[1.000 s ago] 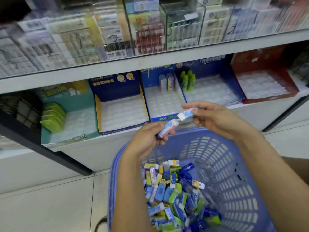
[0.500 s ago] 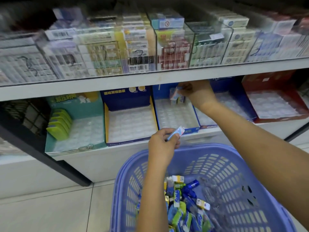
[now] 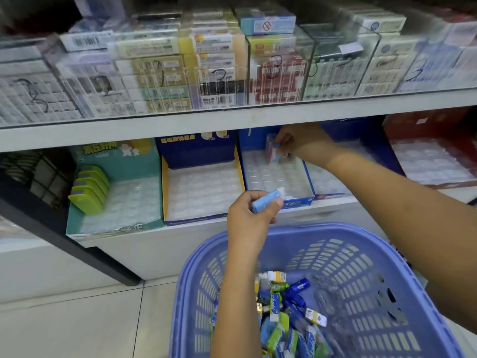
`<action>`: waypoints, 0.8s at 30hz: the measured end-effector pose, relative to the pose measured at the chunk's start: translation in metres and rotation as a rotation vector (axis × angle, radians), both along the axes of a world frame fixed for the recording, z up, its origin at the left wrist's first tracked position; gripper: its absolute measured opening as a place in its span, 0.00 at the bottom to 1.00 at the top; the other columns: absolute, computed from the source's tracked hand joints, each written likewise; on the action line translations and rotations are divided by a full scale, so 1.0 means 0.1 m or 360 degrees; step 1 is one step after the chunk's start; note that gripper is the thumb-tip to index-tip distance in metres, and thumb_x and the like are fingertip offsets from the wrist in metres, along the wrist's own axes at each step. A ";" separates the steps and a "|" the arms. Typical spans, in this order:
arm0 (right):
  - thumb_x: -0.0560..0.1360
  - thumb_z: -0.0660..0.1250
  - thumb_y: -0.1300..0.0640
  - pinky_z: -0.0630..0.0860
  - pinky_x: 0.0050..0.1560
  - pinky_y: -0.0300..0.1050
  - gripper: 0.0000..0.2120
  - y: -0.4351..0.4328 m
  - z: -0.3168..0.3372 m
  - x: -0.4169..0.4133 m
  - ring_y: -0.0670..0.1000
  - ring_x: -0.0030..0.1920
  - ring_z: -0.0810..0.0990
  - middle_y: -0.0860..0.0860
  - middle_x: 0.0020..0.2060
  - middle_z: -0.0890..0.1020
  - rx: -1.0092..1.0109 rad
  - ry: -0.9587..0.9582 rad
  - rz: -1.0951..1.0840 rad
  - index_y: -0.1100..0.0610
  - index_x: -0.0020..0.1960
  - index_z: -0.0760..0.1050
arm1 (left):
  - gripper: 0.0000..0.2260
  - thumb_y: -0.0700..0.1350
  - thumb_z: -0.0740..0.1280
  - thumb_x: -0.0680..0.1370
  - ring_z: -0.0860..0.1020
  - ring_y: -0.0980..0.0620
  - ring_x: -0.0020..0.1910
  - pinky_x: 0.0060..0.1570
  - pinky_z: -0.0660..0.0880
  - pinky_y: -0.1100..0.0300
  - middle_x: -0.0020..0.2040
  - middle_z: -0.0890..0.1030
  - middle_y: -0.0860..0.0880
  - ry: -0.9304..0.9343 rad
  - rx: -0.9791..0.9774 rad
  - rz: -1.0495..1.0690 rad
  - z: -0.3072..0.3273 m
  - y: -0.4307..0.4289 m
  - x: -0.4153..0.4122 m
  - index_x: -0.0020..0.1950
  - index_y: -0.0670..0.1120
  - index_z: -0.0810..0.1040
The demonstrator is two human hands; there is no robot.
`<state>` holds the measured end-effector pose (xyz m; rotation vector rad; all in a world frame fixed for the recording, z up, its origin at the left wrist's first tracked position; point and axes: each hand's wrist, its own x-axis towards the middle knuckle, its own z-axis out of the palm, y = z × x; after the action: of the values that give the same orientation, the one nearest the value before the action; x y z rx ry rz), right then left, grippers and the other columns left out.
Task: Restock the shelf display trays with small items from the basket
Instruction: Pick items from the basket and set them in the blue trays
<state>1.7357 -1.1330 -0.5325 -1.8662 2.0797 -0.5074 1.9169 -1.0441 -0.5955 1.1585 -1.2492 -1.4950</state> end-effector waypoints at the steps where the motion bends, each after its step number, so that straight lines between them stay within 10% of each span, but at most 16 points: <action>1: 0.72 0.70 0.62 0.76 0.55 0.46 0.10 0.01 0.00 0.02 0.55 0.51 0.80 0.56 0.50 0.83 -0.0020 0.0001 -0.0004 0.61 0.53 0.80 | 0.05 0.43 0.74 0.72 0.76 0.61 0.28 0.31 0.73 0.70 0.34 0.79 0.56 -0.0005 -0.0027 0.0011 0.02 0.00 0.01 0.43 0.47 0.79; 8: 0.75 0.66 0.60 0.76 0.56 0.51 0.09 0.11 0.05 0.10 0.56 0.52 0.79 0.58 0.50 0.82 -0.0086 0.0051 -0.0035 0.62 0.53 0.79 | 0.06 0.41 0.73 0.72 0.83 0.51 0.43 0.48 0.80 0.58 0.41 0.84 0.49 0.0187 0.0159 0.0117 0.07 0.04 -0.03 0.46 0.44 0.78; 14: 0.71 0.72 0.53 0.76 0.43 0.35 0.07 0.77 0.27 0.24 0.43 0.38 0.80 0.49 0.39 0.85 -0.0027 -0.0884 0.0271 0.52 0.48 0.82 | 0.04 0.41 0.70 0.75 0.81 0.57 0.36 0.34 0.75 0.68 0.41 0.84 0.47 -0.0017 -0.0091 0.0045 0.10 0.05 -0.03 0.47 0.45 0.77; 20: 0.69 0.74 0.60 0.78 0.42 0.36 0.08 0.93 0.33 0.20 0.44 0.37 0.80 0.45 0.38 0.84 -0.0088 -0.0856 0.0333 0.50 0.45 0.80 | 0.06 0.44 0.70 0.75 0.79 0.60 0.40 0.41 0.76 0.69 0.42 0.82 0.55 -0.0175 -0.0406 0.0017 0.18 0.09 -0.05 0.46 0.56 0.78; 24: 0.69 0.74 0.62 0.77 0.42 0.31 0.07 0.79 0.25 0.08 0.40 0.37 0.80 0.46 0.37 0.83 -0.0282 -0.0852 0.0140 0.53 0.42 0.79 | 0.15 0.47 0.66 0.78 0.74 0.67 0.56 0.54 0.70 0.75 0.58 0.78 0.61 -0.0431 -0.0577 -0.0052 0.17 0.10 -0.07 0.64 0.55 0.73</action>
<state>1.7436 -1.0541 -0.5075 -1.6608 1.6346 -1.0634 1.9098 -1.0345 -0.5788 1.1211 -1.6499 -1.0960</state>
